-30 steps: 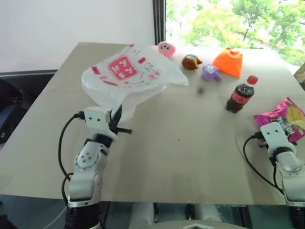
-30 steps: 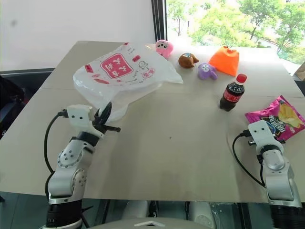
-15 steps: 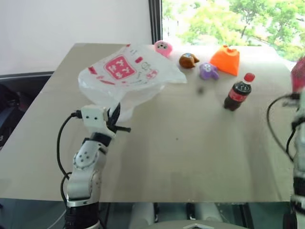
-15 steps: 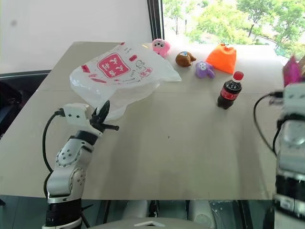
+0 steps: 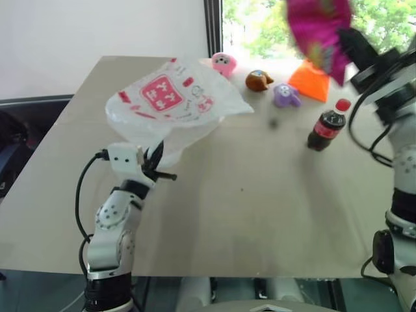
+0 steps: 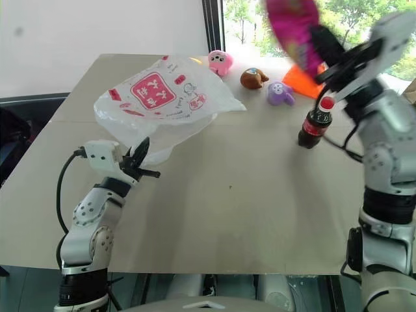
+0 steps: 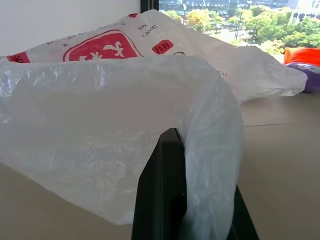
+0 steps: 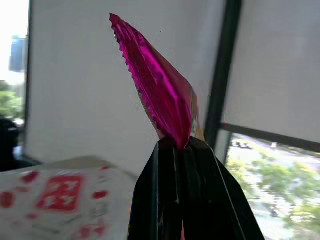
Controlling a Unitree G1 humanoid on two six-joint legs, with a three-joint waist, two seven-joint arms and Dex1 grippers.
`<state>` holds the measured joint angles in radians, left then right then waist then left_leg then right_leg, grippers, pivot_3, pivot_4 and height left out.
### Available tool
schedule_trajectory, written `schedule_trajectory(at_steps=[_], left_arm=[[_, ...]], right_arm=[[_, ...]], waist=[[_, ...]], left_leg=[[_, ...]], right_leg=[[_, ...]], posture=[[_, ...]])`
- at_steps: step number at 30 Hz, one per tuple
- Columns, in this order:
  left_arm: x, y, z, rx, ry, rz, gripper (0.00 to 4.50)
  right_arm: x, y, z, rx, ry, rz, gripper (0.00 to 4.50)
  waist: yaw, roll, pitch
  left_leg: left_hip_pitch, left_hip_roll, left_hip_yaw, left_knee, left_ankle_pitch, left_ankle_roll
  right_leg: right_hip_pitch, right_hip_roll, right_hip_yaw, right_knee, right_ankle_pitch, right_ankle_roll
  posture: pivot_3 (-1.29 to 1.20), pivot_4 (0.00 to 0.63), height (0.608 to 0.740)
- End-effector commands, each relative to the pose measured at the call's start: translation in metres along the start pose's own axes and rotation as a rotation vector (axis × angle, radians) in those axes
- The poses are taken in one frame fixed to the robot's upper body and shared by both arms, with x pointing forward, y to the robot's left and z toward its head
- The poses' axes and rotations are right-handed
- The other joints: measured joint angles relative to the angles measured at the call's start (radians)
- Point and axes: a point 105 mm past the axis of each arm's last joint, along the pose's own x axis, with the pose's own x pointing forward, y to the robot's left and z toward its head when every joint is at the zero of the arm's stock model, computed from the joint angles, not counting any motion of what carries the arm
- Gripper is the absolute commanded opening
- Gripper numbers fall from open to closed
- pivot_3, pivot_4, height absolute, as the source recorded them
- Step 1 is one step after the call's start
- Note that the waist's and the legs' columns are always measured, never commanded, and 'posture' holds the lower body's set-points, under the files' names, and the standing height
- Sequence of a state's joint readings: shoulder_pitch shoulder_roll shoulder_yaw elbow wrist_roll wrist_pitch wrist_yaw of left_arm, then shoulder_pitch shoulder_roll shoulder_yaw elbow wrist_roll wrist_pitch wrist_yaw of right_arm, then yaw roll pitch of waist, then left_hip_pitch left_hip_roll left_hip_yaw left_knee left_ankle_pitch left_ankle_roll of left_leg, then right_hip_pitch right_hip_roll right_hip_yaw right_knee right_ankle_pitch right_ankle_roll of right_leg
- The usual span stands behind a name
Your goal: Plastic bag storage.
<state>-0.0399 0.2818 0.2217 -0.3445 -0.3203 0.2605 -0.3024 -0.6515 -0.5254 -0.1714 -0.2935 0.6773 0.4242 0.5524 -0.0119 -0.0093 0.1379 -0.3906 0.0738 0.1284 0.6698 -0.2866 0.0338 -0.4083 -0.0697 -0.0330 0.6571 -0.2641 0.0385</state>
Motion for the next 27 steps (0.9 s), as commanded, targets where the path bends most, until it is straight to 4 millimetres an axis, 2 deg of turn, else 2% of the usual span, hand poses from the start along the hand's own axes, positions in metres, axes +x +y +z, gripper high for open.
schedule_trajectory(at_steps=[1,5,8,12,14,16,17,21,23,24,25,26,27], left_arm=[[-0.005,-0.009,0.011,-0.006,-0.034,-0.050,0.00],[-0.008,-0.015,0.013,-0.045,-0.044,-0.079,0.00],[-0.009,-0.016,0.016,-0.078,-0.060,-0.081,0.00],[-0.008,-0.015,0.021,-0.115,-0.080,-0.068,0.00],[-0.007,-0.014,0.021,-0.114,-0.079,-0.067,0.00],[-0.006,-0.014,0.018,-0.112,-0.072,-0.070,0.00],[-0.006,-0.014,0.017,-0.113,-0.069,-0.071,0.00],[-0.007,-0.015,0.015,-0.112,-0.060,-0.078,0.00],[-0.008,-0.015,0.012,-0.108,-0.050,-0.083,0.00],[-0.009,-0.015,0.011,-0.108,-0.047,-0.084,0.00],[-0.009,-0.015,0.011,-0.107,-0.045,-0.084,0.00],[-0.009,-0.014,0.010,-0.107,-0.042,-0.085,0.00],[-0.009,-0.014,0.009,-0.106,-0.039,-0.086,0.00]], right_arm=[[0.002,0.042,-0.003,0.042,0.019,0.202,0.08],[-0.009,0.071,-0.052,-0.128,0.190,0.372,0.08],[-0.011,0.079,-0.072,-0.213,0.205,0.410,0.08],[-0.012,0.084,-0.096,-0.451,0.197,0.457,0.08],[-0.026,0.092,-0.116,-0.534,0.240,0.539,0.08],[-0.058,0.111,-0.144,-0.485,0.354,0.672,0.08],[-0.070,0.116,-0.153,-0.449,0.397,0.706,0.08],[-0.083,0.115,-0.158,-0.360,0.448,0.674,0.08],[-0.092,0.112,-0.158,-0.284,0.514,0.667,0.70],[-0.101,0.113,-0.157,-0.213,0.564,0.685,1.15],[-0.110,0.115,-0.155,-0.142,0.611,0.707,1.32],[-0.118,0.116,-0.151,-0.069,0.649,0.715,2.00],[-0.125,0.114,-0.144,0.021,0.683,0.709,2.22]], waist=[[0.002,0.000,0.000],[0.005,-0.002,0.000],[0.002,-0.002,0.001],[-0.002,-0.002,0.001],[0.002,-0.003,0.001],[0.003,-0.003,0.001],[0.007,-0.004,0.001],[0.007,-0.004,0.002],[-0.001,-0.004,0.003],[-0.001,-0.004,0.003],[0.002,-0.004,0.003],[0.004,-0.004,0.003],[0.010,-0.005,0.003]], left_leg=[[-0.003,0.000,-0.001,0.001,0.000,0.000],[-0.007,-0.001,-0.003,0.003,0.000,0.000],[-0.007,-0.001,-0.003,0.004,0.000,0.001],[-0.005,-0.001,-0.003,0.005,0.000,0.000],[-0.005,-0.001,-0.003,0.005,0.000,0.000],[-0.006,-0.001,0.000,0.006,0.000,0.000],[-0.006,-0.001,0.000,0.006,0.000,0.000],[-0.006,-0.001,0.000,0.006,0.000,0.000],[-0.005,0.000,-0.001,0.009,0.000,0.000],[-0.005,0.000,-0.001,0.010,0.000,0.000],[-0.004,0.000,-0.002,0.011,0.000,0.000],[-0.005,0.000,-0.003,0.012,0.000,0.000],[-0.005,0.000,-0.004,0.012,0.000,0.000]], right_leg=[[-0.002,-0.001,-0.001,0.000,0.000,0.000],[-0.003,-0.001,-0.004,0.000,0.000,0.000],[-0.003,-0.001,-0.004,0.000,0.000,0.000],[-0.003,0.001,-0.004,0.002,0.000,0.000],[-0.003,0.001,-0.004,0.002,0.000,0.000],[-0.003,0.000,-0.004,0.002,0.000,0.000],[-0.002,0.000,-0.004,0.002,0.000,0.000],[-0.001,0.000,-0.006,0.000,0.000,0.000],[-0.001,0.000,-0.006,0.003,0.000,0.000],[0.000,0.000,-0.006,0.004,0.000,0.000],[0.000,0.001,-0.006,0.004,0.000,0.000],[0.000,0.001,-0.006,0.005,0.000,0.000],[0.001,0.001,-0.006,0.005,0.000,0.000]], posture=[[0.00,0.150,0.740],[0.00,0.150,0.740],[0.00,0.150,0.740],[0.00,0.150,0.740],[0.00,0.150,0.740],[0.00,0.150,0.740],[0.00,0.150,0.740],[0.00,0.150,0.740],[0.00,0.150,0.740],[0.00,0.150,0.740],[0.00,0.150,0.740],[0.00,0.150,0.740],[0.00,0.150,0.740]])
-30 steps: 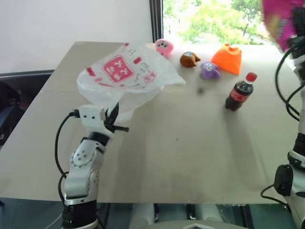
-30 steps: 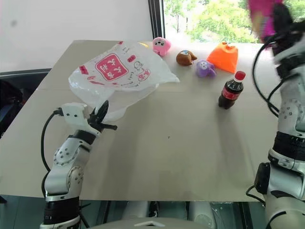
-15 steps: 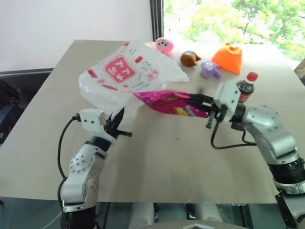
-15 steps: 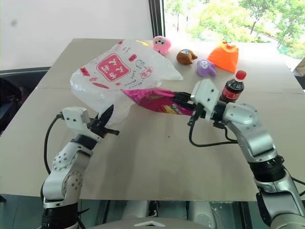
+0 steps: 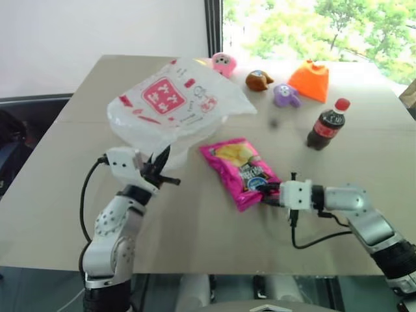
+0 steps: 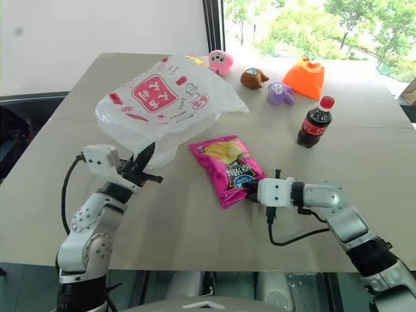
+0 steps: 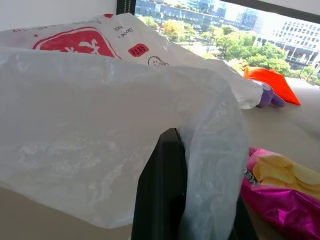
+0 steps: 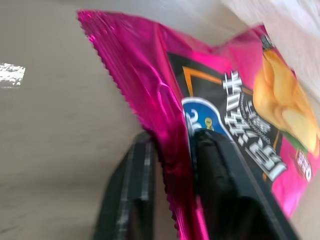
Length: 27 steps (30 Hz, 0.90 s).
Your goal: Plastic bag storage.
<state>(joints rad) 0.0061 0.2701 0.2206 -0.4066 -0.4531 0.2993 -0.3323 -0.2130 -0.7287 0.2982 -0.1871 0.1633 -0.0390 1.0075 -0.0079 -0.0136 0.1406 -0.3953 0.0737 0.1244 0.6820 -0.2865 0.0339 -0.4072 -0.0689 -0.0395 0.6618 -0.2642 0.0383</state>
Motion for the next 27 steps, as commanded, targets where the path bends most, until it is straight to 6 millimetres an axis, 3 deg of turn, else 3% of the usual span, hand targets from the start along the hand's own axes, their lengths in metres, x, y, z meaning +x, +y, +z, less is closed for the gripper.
schedule_trajectory(at_steps=[1,4,5,6,9,11,14,17,20,27], left_arm=[[0.000,-0.001,0.005,0.025,-0.020,-0.017,0.00],[0.000,-0.002,0.005,0.026,-0.018,-0.018,0.00],[0.000,-0.002,0.004,0.026,-0.018,-0.019,0.00],[0.000,-0.002,0.004,0.026,-0.018,-0.019,0.00],[0.000,-0.003,0.001,0.025,-0.013,-0.019,0.00],[-0.001,-0.004,-0.001,0.025,-0.006,-0.025,0.00],[0.000,-0.006,-0.002,0.032,-0.004,-0.034,0.00],[0.001,-0.005,-0.001,0.040,-0.009,-0.033,0.00],[0.001,-0.005,-0.001,0.044,-0.012,-0.030,0.00],[-0.001,-0.007,-0.005,0.059,-0.001,-0.039,0.00]], right_arm=[[-0.028,0.010,0.014,0.254,-0.016,0.087,2.72],[-0.046,-0.003,0.023,0.355,-0.041,0.055,4.30],[-0.050,-0.010,0.027,0.378,-0.062,0.028,4.47],[-0.052,-0.015,0.030,0.394,-0.076,0.011,4.47],[-0.052,-0.054,0.036,0.432,-0.155,-0.196,4.47],[-0.039,-0.069,0.030,0.510,-0.167,-0.291,4.47],[-0.013,-0.077,0.018,0.650,-0.131,-0.369,4.47],[0.008,-0.076,0.001,0.823,-0.052,-0.425,4.47],[0.017,-0.075,-0.013,0.873,0.020,-0.464,4.47],[0.037,-0.037,-0.007,0.806,0.106,-0.246,4.47]], waist=[[0.009,-0.001,0.000],[0.008,-0.002,0.001],[0.006,-0.003,0.002],[0.005,-0.003,0.002],[0.001,-0.004,0.002],[-0.003,-0.004,0.002],[0.000,-0.004,0.002],[0.003,-0.004,0.002],[0.008,-0.004,0.002],[0.003,-0.004,0.002]], left_leg=[[-0.001,0.000,-0.003,0.001,0.000,0.000],[-0.001,0.000,-0.005,0.002,-0.001,0.001],[-0.001,0.000,-0.005,0.002,-0.001,0.001],[-0.001,0.000,-0.005,0.002,-0.001,0.002],[-0.001,0.000,-0.006,0.002,-0.002,0.004],[-0.001,0.000,-0.006,0.002,-0.002,0.004],[-0.002,0.000,-0.006,0.002,-0.001,0.001],[-0.004,0.000,-0.006,0.002,0.000,0.001],[-0.005,-0.001,-0.005,0.001,0.000,0.001],[-0.004,0.000,-0.006,0.001,-0.001,0.001]], right_leg=[[0.000,0.000,-0.001,0.000,0.000,0.000],[0.001,-0.001,0.000,-0.001,0.000,0.000],[0.001,-0.001,0.000,-0.001,0.000,0.000],[0.001,0.000,0.000,-0.001,0.000,0.000],[0.001,0.000,0.000,0.000,0.000,-0.001],[0.000,0.001,0.000,0.000,0.000,-0.001],[0.000,0.001,0.000,0.001,0.000,-0.001],[-0.002,0.000,-0.001,0.000,0.000,0.000],[-0.002,-0.001,-0.001,0.000,0.000,0.000],[-0.002,0.000,-0.002,0.001,0.000,0.000]], posture=[[0.00,0.150,0.740],[0.00,0.150,0.740],[0.00,0.150,0.740],[0.00,0.150,0.740],[0.00,0.150,0.740],[0.00,0.150,0.740],[0.00,0.150,0.740],[0.00,0.150,0.740],[0.00,0.150,0.740],[0.00,0.150,0.740]])
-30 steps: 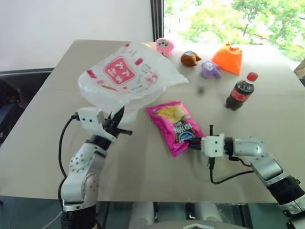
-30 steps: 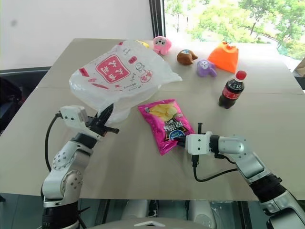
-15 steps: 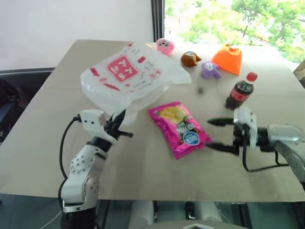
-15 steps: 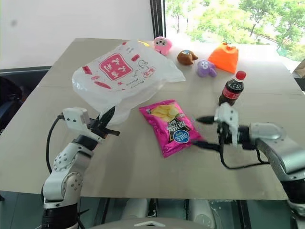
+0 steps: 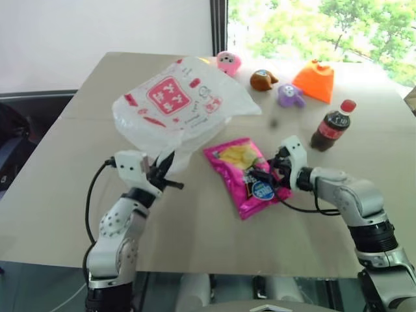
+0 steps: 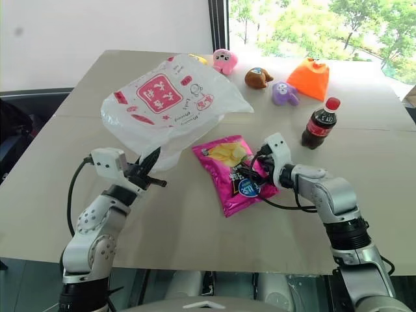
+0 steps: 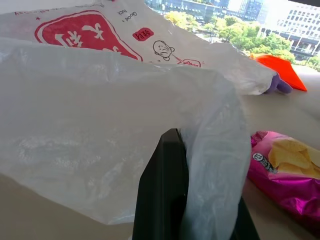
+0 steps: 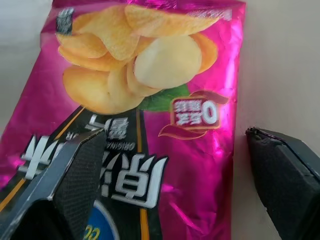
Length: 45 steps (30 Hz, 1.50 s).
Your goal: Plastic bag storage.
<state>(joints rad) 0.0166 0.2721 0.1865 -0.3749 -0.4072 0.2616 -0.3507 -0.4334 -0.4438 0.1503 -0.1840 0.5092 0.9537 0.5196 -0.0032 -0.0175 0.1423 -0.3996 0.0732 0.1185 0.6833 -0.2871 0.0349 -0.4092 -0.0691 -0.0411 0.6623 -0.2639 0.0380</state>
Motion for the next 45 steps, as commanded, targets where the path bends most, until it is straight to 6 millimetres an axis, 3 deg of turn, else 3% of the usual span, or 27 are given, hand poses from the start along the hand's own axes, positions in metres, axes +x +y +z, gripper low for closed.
schedule_trajectory(at_steps=[1,5,8,11,13,16,21,32,37,42,45], left_arm=[[-0.001,-0.003,0.005,0.028,-0.026,-0.018,0.00],[0.000,-0.002,0.005,0.034,-0.026,-0.018,0.00],[0.000,-0.001,0.005,0.037,-0.027,-0.020,0.00],[0.001,-0.001,0.005,0.043,-0.026,-0.022,0.00],[0.001,-0.001,0.005,0.045,-0.027,-0.024,0.00],[0.003,-0.003,0.006,0.049,-0.032,-0.034,0.00],[0.003,-0.012,0.010,0.050,-0.049,-0.094,0.00],[-0.010,-0.035,0.014,0.016,-0.051,-0.254,0.00],[-0.016,-0.059,0.020,-0.027,-0.045,-0.381,0.00],[-0.030,-0.083,0.022,-0.060,0.004,-0.521,0.00],[-0.041,-0.090,0.021,-0.084,0.043,-0.577,0.00]], right_arm=[[0.003,0.023,-0.018,-0.074,0.089,0.103,4.47],[0.008,0.019,-0.031,-0.174,0.141,0.080,4.47],[0.011,0.015,-0.034,-0.235,0.150,0.062,3.73],[0.015,0.015,-0.031,-0.241,0.119,0.067,2.36],[0.017,0.016,-0.026,-0.228,0.087,0.070,1.20],[0.020,0.020,-0.010,-0.135,0.004,0.087,0.05],[0.020,0.024,0.020,0.042,-0.118,0.132,0.05],[0.032,0.003,0.068,-0.011,-0.252,0.040,0.05],[0.054,0.003,0.085,-0.081,-0.313,-0.011,0.05],[0.080,-0.001,0.097,-0.275,-0.346,-0.137,0.05],[0.090,-0.001,0.113,-0.241,-0.432,-0.193,0.05]], waist=[[-0.004,0.000,0.000],[-0.010,-0.001,-0.001],[-0.010,-0.002,-0.002],[-0.011,-0.002,-0.003],[-0.012,-0.002,-0.003],[-0.014,-0.003,-0.003],[-0.010,-0.002,-0.002],[-0.011,0.000,-0.001],[-0.013,0.001,0.000],[-0.017,0.002,0.000],[-0.019,0.003,0.001]], left_leg=[[0.000,0.000,0.000,0.000,0.000,0.000],[0.000,0.000,0.000,0.000,0.000,0.000],[0.001,0.000,0.000,0.000,0.000,0.000],[0.002,0.000,0.000,0.000,0.000,0.000],[0.002,0.000,0.000,0.000,0.000,0.000],[0.002,0.001,0.000,0.000,0.000,0.000],[0.001,0.001,0.000,0.000,0.000,0.000],[0.000,0.000,0.001,-0.001,0.000,0.000],[0.000,0.000,0.001,-0.001,0.000,0.000],[0.000,0.000,0.002,-0.001,0.000,0.000],[0.000,0.001,0.002,-0.002,0.000,0.000]], right_leg=[[0.000,0.000,0.000,0.000,0.000,0.000],[0.000,0.000,0.000,0.000,0.000,0.000],[0.000,0.000,0.000,0.000,0.000,0.000],[0.001,0.000,0.000,0.000,0.000,0.000],[0.001,0.001,0.001,0.000,0.000,0.000],[0.001,0.001,0.001,0.000,0.000,0.000],[0.000,0.001,0.001,0.001,0.000,0.000],[-0.001,0.000,0.000,0.000,0.000,0.000],[-0.001,0.000,0.001,0.000,0.000,0.000],[-0.002,0.000,0.001,0.000,0.000,0.000],[-0.002,0.000,0.001,0.000,0.000,0.000]], posture=[[0.00,0.150,0.740],[0.00,0.150,0.740],[0.00,0.150,0.740],[0.00,0.150,0.740],[0.00,0.150,0.740],[0.00,0.150,0.740],[0.00,0.150,0.740],[0.00,0.150,0.740],[0.00,0.150,0.740],[0.00,0.150,0.740],[0.00,0.150,0.740]])
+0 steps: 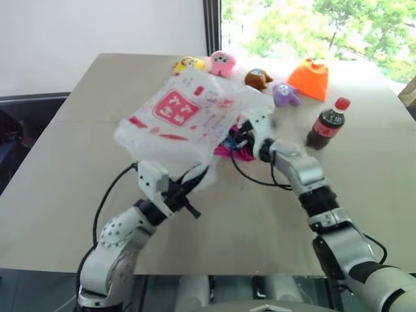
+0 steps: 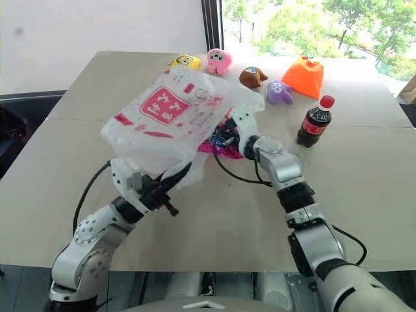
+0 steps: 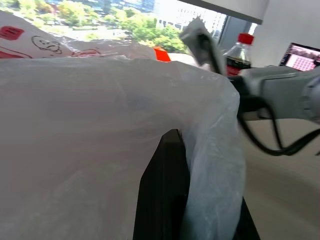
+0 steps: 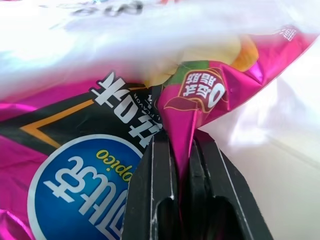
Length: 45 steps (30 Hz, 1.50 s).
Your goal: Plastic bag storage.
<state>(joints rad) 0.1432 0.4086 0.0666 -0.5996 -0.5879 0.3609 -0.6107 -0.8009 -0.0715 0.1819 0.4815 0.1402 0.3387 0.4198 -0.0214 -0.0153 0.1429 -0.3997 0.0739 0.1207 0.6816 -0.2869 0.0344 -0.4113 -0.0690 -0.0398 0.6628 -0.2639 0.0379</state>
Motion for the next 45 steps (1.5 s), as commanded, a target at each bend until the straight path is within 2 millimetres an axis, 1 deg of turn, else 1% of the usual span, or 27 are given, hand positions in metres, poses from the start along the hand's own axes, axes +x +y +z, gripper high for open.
schedule_trajectory(at_steps=[1,4,6,7,8,9,11,12,13,15,18,19,21,23,25,28,31,33,36,38,40,41,42,45], left_arm=[[-0.004,-0.019,0.010,-0.018,-0.006,-0.085,0.00],[-0.012,-0.018,0.004,-0.036,0.032,-0.073,0.00],[-0.015,-0.013,0.001,-0.030,0.041,-0.043,0.00],[-0.015,-0.010,0.001,-0.031,0.038,-0.027,0.00],[-0.015,-0.007,0.001,-0.031,0.032,-0.007,0.00],[-0.015,-0.005,0.001,-0.032,0.028,0.005,0.00],[-0.015,0.007,0.003,-0.018,0.005,0.072,0.00],[-0.016,0.014,0.004,-0.009,-0.005,0.111,0.00],[-0.016,0.020,0.005,-0.003,-0.018,0.147,0.00],[-0.019,0.032,0.007,0.003,-0.047,0.220,0.00],[-0.025,0.044,0.008,0.007,-0.067,0.294,0.00],[-0.026,0.046,0.007,0.006,-0.069,0.303,0.00],[-0.028,0.048,0.006,0.011,-0.070,0.320,0.00],[-0.029,0.049,0.003,0.016,-0.065,0.332,0.00],[-0.030,0.049,0.001,0.015,-0.061,0.334,0.00],[-0.029,0.045,-0.004,0.019,-0.045,0.326,0.00],[-0.030,0.045,-0.005,0.024,-0.043,0.328,0.00],[-0.030,0.045,-0.004,0.026,-0.046,0.335,0.00],[-0.032,0.046,-0.004,0.034,-0.047,0.346,0.00],[-0.033,0.047,-0.004,0.041,-0.049,0.358,0.00],[-0.034,0.049,-0.002,0.048,-0.057,0.374,0.00],[-0.035,0.051,-0.001,0.053,-0.061,0.385,0.00],[-0.036,0.053,-0.001,0.056,-0.064,0.398,0.00],[-0.034,0.060,-0.001,0.074,-0.068,0.428,0.00]], right_arm=[[0.012,-0.003,0.034,0.010,-0.154,-0.080,0.05],[0.020,0.000,0.054,0.147,-0.244,-0.109,0.05],[0.023,0.003,0.059,0.271,-0.261,-0.104,0.80],[0.024,0.007,0.059,0.283,-0.256,-0.084,1.09],[0.024,0.011,0.057,0.253,-0.246,-0.059,1.58],[0.023,0.013,0.055,0.225,-0.239,-0.042,1.96],[0.011,0.025,0.033,0.143,-0.159,0.096,2.97],[0.001,0.028,0.021,0.108,-0.111,0.160,3.42],[-0.011,0.028,0.011,0.076,-0.076,0.210,3.42],[-0.036,0.019,0.004,0.022,-0.050,0.253,3.42],[-0.065,-0.005,0.008,-0.107,-0.058,0.232,3.42],[-0.070,-0.009,0.009,-0.139,-0.055,0.228,3.42],[-0.076,-0.033,0.023,-0.246,-0.081,0.123,3.42],[-0.074,-0.060,0.042,-0.338,-0.124,-0.033,3.42],[-0.066,-0.071,0.051,-0.388,-0.135,-0.109,3.42],[-0.047,-0.084,0.055,-0.480,-0.118,-0.204,3.42],[-0.029,-0.088,0.060,-0.537,-0.109,-0.248,3.42],[-0.019,-0.086,0.054,-0.541,-0.073,-0.220,3.42],[-0.011,-0.085,0.056,-0.537,-0.087,-0.218,3.42],[-0.011,-0.087,0.058,-0.533,-0.096,-0.223,2.92],[-0.014,-0.089,0.058,-0.514,-0.109,-0.214,2.27],[-0.017,-0.091,0.060,-0.483,-0.125,-0.216,1.48],[-0.020,-0.093,0.061,-0.456,-0.141,-0.218,1.37],[-0.034,-0.096,0.062,-0.408,-0.176,-0.216,0.05]], waist=[[-0.002,0.002,0.001],[-0.009,0.003,0.002],[-0.011,0.003,0.002],[-0.011,0.003,0.002],[-0.010,0.003,0.002],[-0.010,0.003,0.002],[-0.009,0.003,0.002],[-0.004,0.003,0.002],[0.003,0.003,0.002],[0.008,0.004,0.003],[0.005,0.006,0.004],[0.000,0.006,0.004],[-0.008,0.006,0.004],[-0.020,0.006,0.004],[-0.022,0.006,0.004],[-0.020,0.006,0.004],[-0.020,0.006,0.004],[-0.018,0.006,0.004],[-0.017,0.006,0.004],[-0.017,0.006,0.004],[-0.018,0.006,0.004],[-0.018,0.006,0.004],[-0.019,0.006,0.004],[-0.015,0.006,0.004]], left_leg=[[0.000,0.000,0.000,0.000,0.000,0.000],[0.000,0.000,0.000,0.000,0.000,0.000],[0.000,0.000,0.000,-0.001,0.000,0.000],[0.000,0.000,0.000,-0.001,0.000,0.000],[0.000,0.000,0.000,-0.001,0.000,0.000],[0.000,0.000,0.000,-0.001,0.000,0.000],[0.000,0.000,0.000,-0.001,0.000,0.000],[0.000,0.000,-0.001,-0.001,0.000,0.000],[0.000,0.000,-0.001,-0.001,0.000,0.000],[-0.001,0.000,-0.001,-0.001,0.000,0.000],[-0.002,-0.001,0.000,-0.001,0.000,0.000],[-0.001,-0.001,0.000,-0.001,0.000,0.000],[0.001,0.000,0.000,-0.001,0.000,0.000],[0.002,0.001,0.000,-0.002,0.000,0.000],[0.002,0.001,0.001,-0.002,0.001,-0.001],[0.002,0.001,0.003,-0.002,0.001,-0.001],[0.002,0.001,0.008,-0.002,0.001,-0.001],[0.001,0.001,0.009,-0.003,0.001,-0.001],[0.001,0.001,0.010,-0.003,0.001,-0.001],[0.001,0.001,0.010,-0.003,0.001,-0.001],[0.001,0.001,0.010,-0.003,0.001,-0.001],[0.001,0.001,0.010,-0.003,0.001,-0.001],[0.001,0.001,0.010,-0.003,0.001,-0.001],[0.001,0.001,0.009,-0.003,0.001,-0.001]], right_leg=[[0.000,0.000,0.000,0.000,0.000,0.000],[0.000,0.000,0.000,0.000,0.000,0.000],[0.000,0.000,0.000,0.000,0.000,0.000],[0.000,0.000,0.000,0.000,0.000,0.000],[0.000,0.000,0.000,0.000,0.000,0.000],[0.000,-0.001,-0.001,0.000,0.000,0.000],[0.000,-0.001,0.000,-0.001,0.000,0.000],[0.000,-0.002,-0.001,-0.001,0.000,0.000],[0.001,-0.002,-0.001,-0.002,0.000,0.000],[0.001,-0.002,-0.001,-0.002,0.000,0.000],[0.000,-0.002,0.000,-0.002,0.000,0.000],[0.000,-0.002,0.000,-0.002,0.000,0.000],[0.000,0.000,0.000,0.000,0.000,0.000],[0.000,0.002,0.001,0.000,0.000,0.000],[0.000,0.003,0.003,0.000,0.000,0.000],[-0.001,0.002,0.004,0.000,0.000,0.000],[-0.001,0.002,0.004,-0.001,0.000,0.000],[-0.002,0.002,0.004,-0.001,0.000,0.000],[-0.002,0.001,0.004,-0.001,0.000,0.000],[-0.002,0.000,0.004,-0.001,0.000,0.000],[-0.002,0.000,0.004,-0.001,0.000,0.000],[-0.002,0.000,0.004,-0.001,0.000,0.000],[-0.002,0.000,0.004,-0.001,0.000,0.000],[-0.002,0.000,0.003,-0.001,0.000,0.000]], posture=[[0.00,0.150,0.740],[0.00,0.150,0.740],[0.00,0.150,0.740],[0.00,0.150,0.740],[0.00,0.150,0.740],[0.00,0.150,0.740],[0.00,0.150,0.740],[0.00,0.150,0.740],[0.00,0.150,0.740],[0.00,0.150,0.740],[0.00,0.150,0.740],[0.00,0.150,0.740],[0.00,0.150,0.740],[0.00,0.150,0.740],[0.00,0.150,0.740],[0.00,0.150,0.740],[0.00,0.150,0.740],[0.00,0.150,0.740],[0.00,0.150,0.740],[0.00,0.150,0.740],[0.00,0.150,0.740],[0.00,0.150,0.740],[0.00,0.150,0.740],[0.00,0.150,0.740]])
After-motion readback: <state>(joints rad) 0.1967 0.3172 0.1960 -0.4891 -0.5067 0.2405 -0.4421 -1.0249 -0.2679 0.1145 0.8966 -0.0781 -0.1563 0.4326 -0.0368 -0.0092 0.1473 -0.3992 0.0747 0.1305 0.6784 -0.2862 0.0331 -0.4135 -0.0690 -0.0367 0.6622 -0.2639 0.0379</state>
